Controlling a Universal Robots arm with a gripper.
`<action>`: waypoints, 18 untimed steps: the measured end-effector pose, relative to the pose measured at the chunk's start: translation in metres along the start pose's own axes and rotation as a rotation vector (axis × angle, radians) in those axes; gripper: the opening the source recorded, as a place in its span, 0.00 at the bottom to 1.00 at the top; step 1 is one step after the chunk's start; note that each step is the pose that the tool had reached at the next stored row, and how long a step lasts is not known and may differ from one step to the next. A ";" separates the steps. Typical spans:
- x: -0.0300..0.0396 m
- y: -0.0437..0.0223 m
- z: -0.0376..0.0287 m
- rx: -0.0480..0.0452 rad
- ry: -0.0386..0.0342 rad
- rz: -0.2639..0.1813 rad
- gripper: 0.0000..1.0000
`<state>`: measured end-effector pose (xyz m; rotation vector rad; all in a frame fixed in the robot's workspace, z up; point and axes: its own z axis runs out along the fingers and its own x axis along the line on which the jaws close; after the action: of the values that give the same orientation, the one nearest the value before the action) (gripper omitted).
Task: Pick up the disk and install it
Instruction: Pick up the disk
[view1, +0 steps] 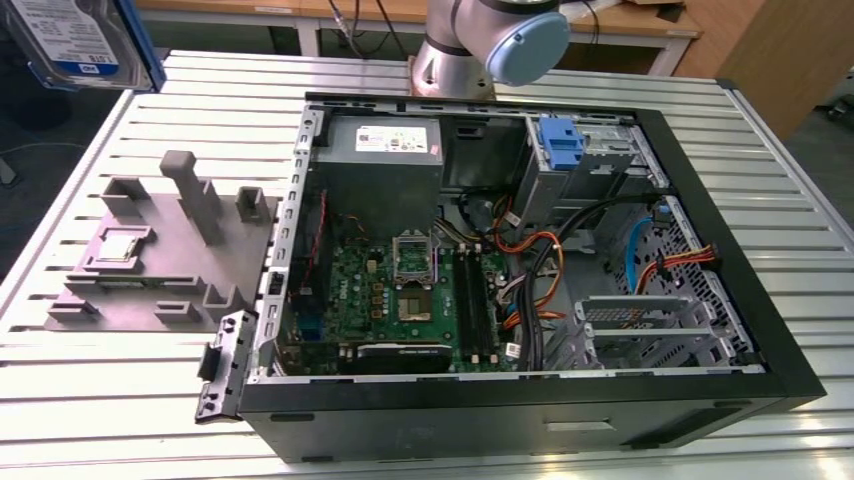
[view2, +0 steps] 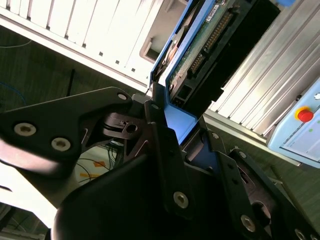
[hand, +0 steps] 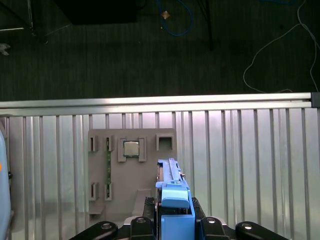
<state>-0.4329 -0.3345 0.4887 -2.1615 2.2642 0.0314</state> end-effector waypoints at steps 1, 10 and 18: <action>-0.0001 -0.0012 0.0000 0.0000 0.0000 0.000 0.36; -0.0007 -0.0128 -0.0001 0.0001 0.0000 0.000 0.36; -0.0007 -0.0133 -0.0001 0.0000 0.0000 0.000 0.36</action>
<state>-0.4195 -0.3345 0.4887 -2.1613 2.2644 0.0314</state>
